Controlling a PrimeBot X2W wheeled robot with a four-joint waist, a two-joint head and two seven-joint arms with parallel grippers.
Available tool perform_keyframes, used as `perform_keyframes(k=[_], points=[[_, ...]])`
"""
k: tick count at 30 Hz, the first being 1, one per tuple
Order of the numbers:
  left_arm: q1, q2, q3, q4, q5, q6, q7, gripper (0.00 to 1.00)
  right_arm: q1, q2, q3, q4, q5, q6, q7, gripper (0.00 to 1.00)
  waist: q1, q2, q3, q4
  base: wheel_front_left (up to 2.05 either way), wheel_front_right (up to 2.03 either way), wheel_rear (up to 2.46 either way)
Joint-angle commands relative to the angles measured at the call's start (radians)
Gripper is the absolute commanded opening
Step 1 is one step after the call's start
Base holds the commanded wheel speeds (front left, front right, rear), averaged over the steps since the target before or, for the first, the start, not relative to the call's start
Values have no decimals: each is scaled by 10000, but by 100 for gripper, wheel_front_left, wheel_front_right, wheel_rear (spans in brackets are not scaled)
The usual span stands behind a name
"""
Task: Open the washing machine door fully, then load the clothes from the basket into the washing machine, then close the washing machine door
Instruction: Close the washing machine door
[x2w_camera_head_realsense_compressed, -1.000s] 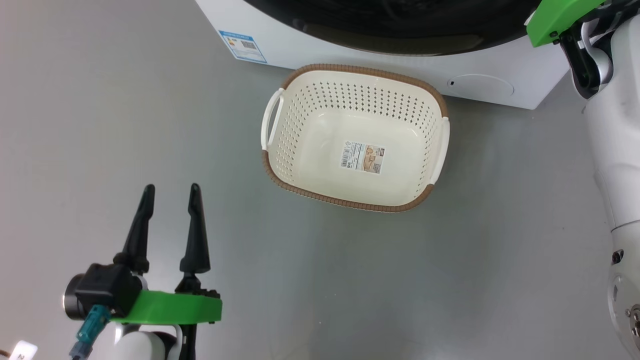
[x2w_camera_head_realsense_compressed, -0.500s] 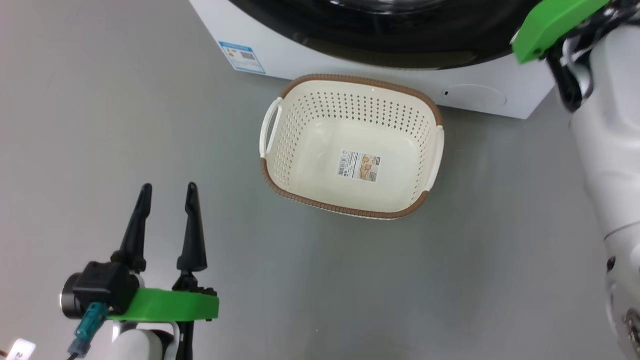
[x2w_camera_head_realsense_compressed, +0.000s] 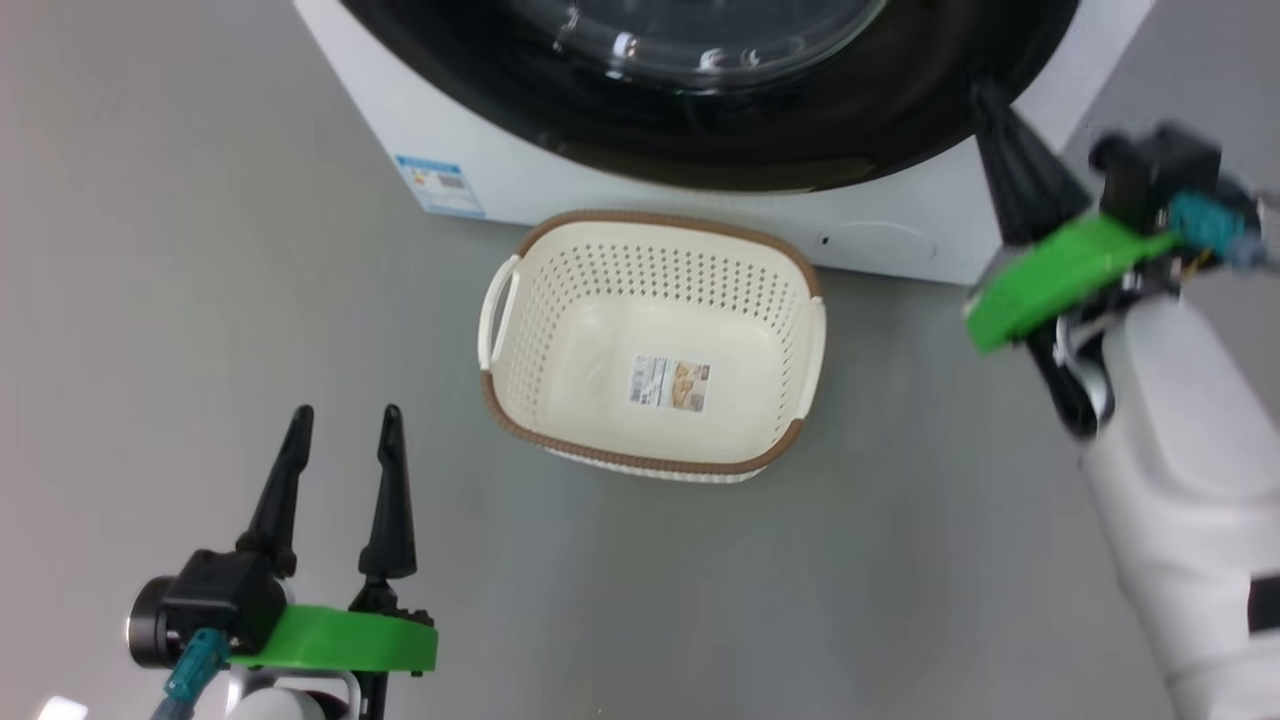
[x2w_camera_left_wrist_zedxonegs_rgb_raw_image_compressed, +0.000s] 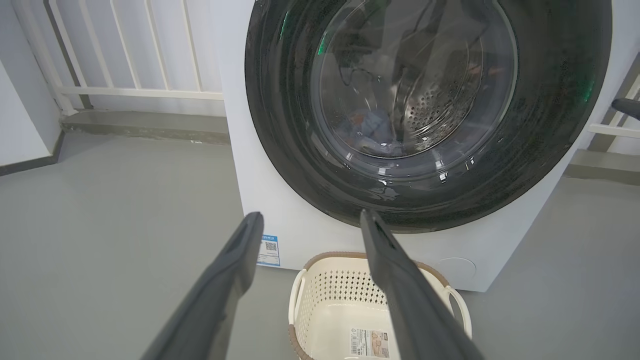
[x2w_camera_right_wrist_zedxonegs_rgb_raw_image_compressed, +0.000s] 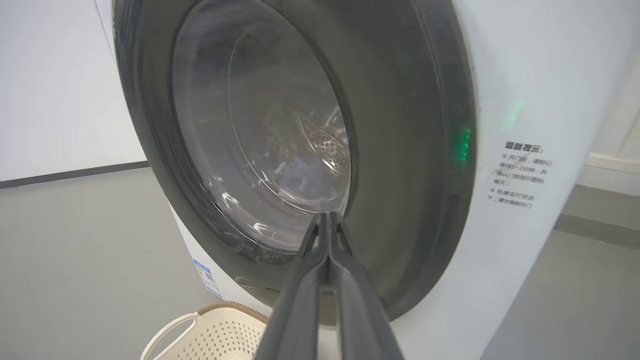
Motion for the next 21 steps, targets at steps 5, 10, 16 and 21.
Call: perform_keyframes(k=[5,10,16,21], points=[[164,291,292,-118,91,-54,-72,100,1681,350,-266,-1507,60,-29,-114,100,0,-1,-660,-547,0,0,0],[324,389,207,-65,113,-50,34,100,3106,706,-900,-2596,-129,-29,-102,100,0,-1,-1119,-883,0,0,0],[727,540,214,-70,81,15,189,100,4660,1200,-1504,-3690,-374,-29,144,100,0,-1,-1711,-1352,0,0,0],[1037,615,189,-155,-4,21,324,100,5844,1440,-1754,-4498,-492,-29,508,100,0,-1,-2065,-1657,0,0,0]])
